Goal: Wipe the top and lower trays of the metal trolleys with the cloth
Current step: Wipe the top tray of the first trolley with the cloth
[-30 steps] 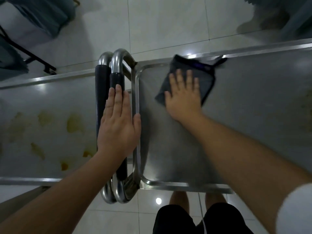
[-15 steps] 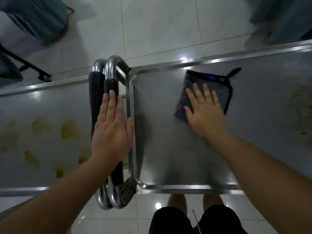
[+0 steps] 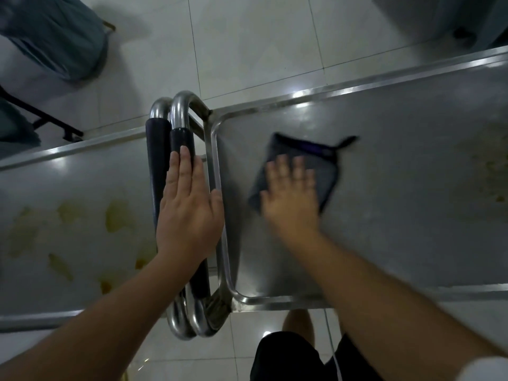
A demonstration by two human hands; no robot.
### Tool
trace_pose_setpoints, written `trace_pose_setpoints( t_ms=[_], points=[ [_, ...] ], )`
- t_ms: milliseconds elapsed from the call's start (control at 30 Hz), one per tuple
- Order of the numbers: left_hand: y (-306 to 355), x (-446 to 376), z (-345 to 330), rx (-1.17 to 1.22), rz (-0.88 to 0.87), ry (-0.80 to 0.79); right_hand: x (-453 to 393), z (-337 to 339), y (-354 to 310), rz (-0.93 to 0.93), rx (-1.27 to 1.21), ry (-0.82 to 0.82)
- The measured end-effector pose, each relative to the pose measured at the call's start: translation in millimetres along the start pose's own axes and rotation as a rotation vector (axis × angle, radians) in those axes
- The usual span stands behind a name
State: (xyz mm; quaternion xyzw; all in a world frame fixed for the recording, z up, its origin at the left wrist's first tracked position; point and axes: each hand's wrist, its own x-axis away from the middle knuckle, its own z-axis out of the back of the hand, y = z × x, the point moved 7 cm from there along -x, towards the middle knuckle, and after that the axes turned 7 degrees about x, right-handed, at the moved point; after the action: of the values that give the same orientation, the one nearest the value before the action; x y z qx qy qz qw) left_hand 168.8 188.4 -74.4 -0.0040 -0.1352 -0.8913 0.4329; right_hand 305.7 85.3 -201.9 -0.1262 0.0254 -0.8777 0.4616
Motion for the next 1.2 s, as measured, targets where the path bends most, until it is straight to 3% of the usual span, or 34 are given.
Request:
trace_pose_setpoints(
  t_ms=[100,233,300,467,600,700,867,1067,1200],
  points=[
    [2.1,0.4,0.4,-0.009,-0.004,0.009,15.0,-15.0,-102.8,0.211,-0.051,-0.062],
    [-0.2,-0.4,0.6,-0.026,-0.004,-0.001,18.1,-20.2,-99.9,0.282,-0.013,-0.048],
    [-1.4,0.6,1.3,-0.008,-0.002,-0.001,21.8,-18.7,-65.9,0.294,0.003,-0.019],
    [-4.3,2.0,-0.1,0.031,-0.006,-0.014,39.5,-6.7,75.4,0.079,0.075,0.116],
    [-4.8,1.2,0.6,0.028,-0.003,-0.023,54.9,4.5,213.1,-0.173,0.091,0.058],
    [-4.9,0.5,0.3,0.046,0.005,-0.021,64.1,8.5,248.8,-0.296,0.077,0.02],
    [-2.1,2.6,1.2,0.055,0.006,-0.025,70.9,-2.7,150.6,-0.295,0.08,0.055],
    [0.2,2.1,1.1,0.038,0.007,-0.029,112.7,-41.0,-89.9,0.208,-0.098,-0.026],
    [0.2,2.8,2.9,0.027,0.003,-0.026,126.4,-46.2,-121.1,0.31,-0.128,0.01]
  ],
)
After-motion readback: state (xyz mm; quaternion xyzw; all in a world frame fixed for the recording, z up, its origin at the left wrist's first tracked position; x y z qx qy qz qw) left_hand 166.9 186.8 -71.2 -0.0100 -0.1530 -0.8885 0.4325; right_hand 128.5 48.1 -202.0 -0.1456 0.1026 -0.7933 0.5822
